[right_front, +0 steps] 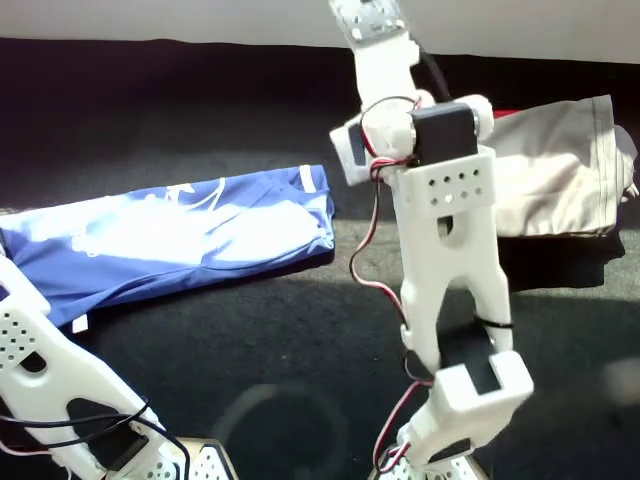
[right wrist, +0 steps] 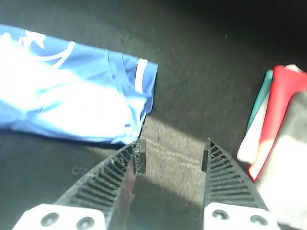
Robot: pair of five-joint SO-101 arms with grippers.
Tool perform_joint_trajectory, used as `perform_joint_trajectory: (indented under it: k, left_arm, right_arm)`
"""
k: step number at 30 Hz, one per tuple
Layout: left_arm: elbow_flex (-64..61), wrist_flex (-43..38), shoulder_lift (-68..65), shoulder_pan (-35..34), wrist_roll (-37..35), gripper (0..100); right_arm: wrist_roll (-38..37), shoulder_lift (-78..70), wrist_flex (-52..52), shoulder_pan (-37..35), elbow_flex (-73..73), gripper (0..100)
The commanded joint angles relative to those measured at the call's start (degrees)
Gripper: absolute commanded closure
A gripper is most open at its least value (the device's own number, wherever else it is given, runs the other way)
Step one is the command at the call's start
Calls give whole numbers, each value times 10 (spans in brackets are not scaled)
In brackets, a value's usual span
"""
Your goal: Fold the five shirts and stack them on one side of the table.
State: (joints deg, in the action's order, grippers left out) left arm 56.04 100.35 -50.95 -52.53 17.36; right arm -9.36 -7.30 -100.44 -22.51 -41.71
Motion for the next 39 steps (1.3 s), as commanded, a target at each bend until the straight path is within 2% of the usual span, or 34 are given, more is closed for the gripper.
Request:
perform_joint_trajectory:
  k: [1,5,13,17,21,28,32,39]
  left_arm:
    - [-30,5,88,31,3,991]
    - [-126,5,207,109,0,991]
    - [-277,4,416,353,-52,991]
    - [-284,2,424,473,-91,991]
    - [-284,-15,386,571,-105,991]
    - [-284,-131,305,666,-125,991]
    - [-284,-168,279,703,-125,991]
    - [-284,-220,262,722,-125,991]
  right_arm:
    - [4,95,-3,-1,131,808]
    - [4,180,41,18,277,808]
    - [4,416,227,94,697,808]
    - [-3,531,300,126,910,808]
    - [-55,637,341,165,1077,808]
    - [-117,797,441,270,1275,808]
    - [-124,858,511,274,1394,808]
    - [-120,938,487,276,1419,808]
